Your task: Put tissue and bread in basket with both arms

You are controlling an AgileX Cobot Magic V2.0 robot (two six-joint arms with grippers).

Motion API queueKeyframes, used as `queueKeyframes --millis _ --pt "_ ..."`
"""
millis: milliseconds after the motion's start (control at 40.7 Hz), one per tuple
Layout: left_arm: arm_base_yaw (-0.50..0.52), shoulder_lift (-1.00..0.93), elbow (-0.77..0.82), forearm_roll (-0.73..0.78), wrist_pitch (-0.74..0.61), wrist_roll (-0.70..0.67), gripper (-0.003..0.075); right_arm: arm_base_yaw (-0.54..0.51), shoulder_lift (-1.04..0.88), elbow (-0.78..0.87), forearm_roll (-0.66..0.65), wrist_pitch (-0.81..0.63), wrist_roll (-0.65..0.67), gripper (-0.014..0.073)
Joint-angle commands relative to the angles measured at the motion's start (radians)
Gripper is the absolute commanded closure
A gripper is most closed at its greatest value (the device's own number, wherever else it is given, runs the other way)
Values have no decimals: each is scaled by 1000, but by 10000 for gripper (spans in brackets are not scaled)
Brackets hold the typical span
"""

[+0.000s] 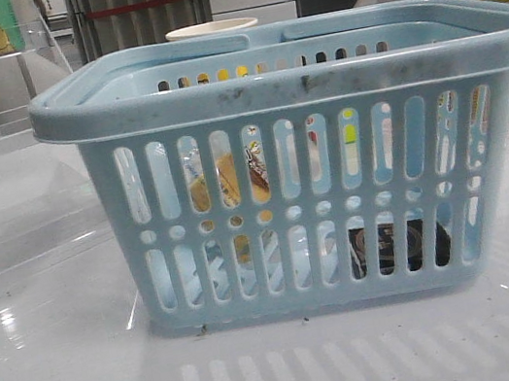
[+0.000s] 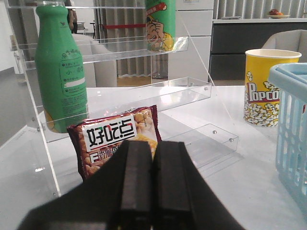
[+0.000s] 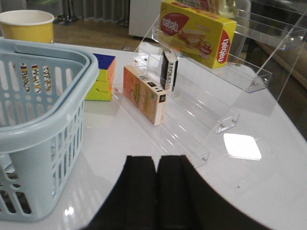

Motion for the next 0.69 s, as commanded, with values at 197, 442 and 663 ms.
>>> queueKeyframes --millis 197,442,663 --pt "-8 -18 6 -1 -91 -3 627 -43 -135 255 59 -403 -1 566" --pt "-8 -18 6 -1 -91 -3 627 -43 -134 319 59 -493 -1 566" --pt "-8 -18 6 -1 -91 -3 627 -43 -134 319 59 -486 -1 566"
